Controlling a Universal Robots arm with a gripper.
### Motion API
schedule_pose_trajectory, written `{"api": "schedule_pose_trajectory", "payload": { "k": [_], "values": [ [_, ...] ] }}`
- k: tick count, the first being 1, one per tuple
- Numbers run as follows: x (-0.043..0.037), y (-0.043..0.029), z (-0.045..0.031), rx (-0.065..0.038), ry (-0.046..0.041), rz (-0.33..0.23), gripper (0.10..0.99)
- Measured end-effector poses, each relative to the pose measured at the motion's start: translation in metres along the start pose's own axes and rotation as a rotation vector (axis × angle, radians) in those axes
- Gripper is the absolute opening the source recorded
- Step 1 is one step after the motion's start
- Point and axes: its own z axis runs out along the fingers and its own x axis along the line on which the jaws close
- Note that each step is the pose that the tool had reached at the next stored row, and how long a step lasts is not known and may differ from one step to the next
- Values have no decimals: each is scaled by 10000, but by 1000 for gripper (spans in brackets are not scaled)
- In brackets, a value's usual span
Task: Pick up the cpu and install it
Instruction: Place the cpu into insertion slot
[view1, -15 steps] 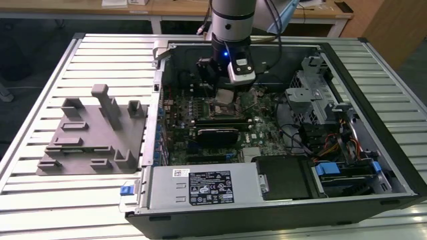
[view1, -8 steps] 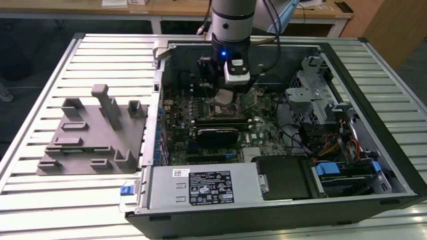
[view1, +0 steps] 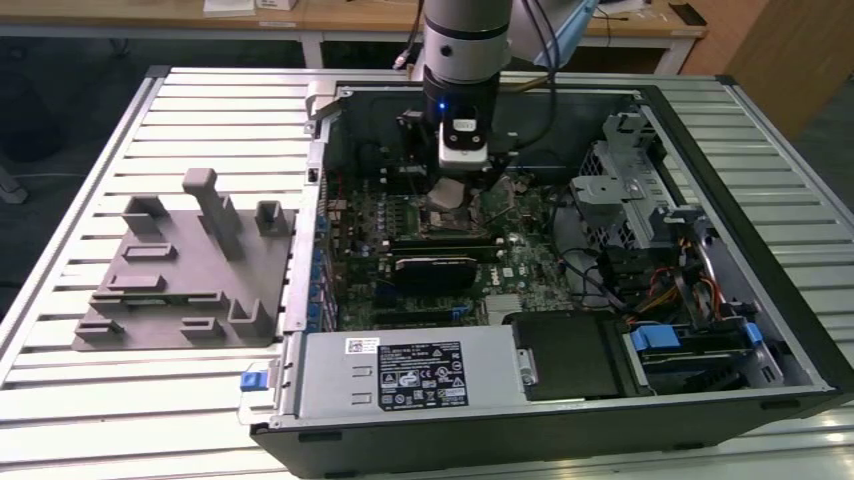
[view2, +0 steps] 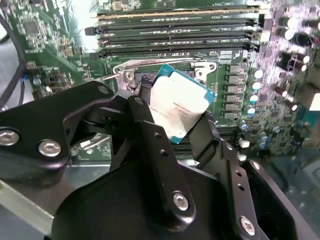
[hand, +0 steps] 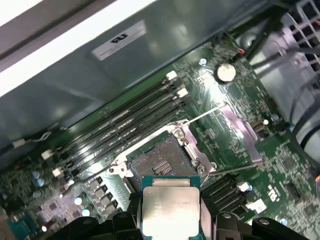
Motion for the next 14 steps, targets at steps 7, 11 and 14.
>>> {"api": "schedule_pose_trajectory", "payload": {
  "k": [7,11,14],
  "values": [
    [0,0,2,31,-3,1190,545],
    [0,0,3,46,-5,1868,545],
    [0,0,4,58,-6,2356,545]
  ]
}}
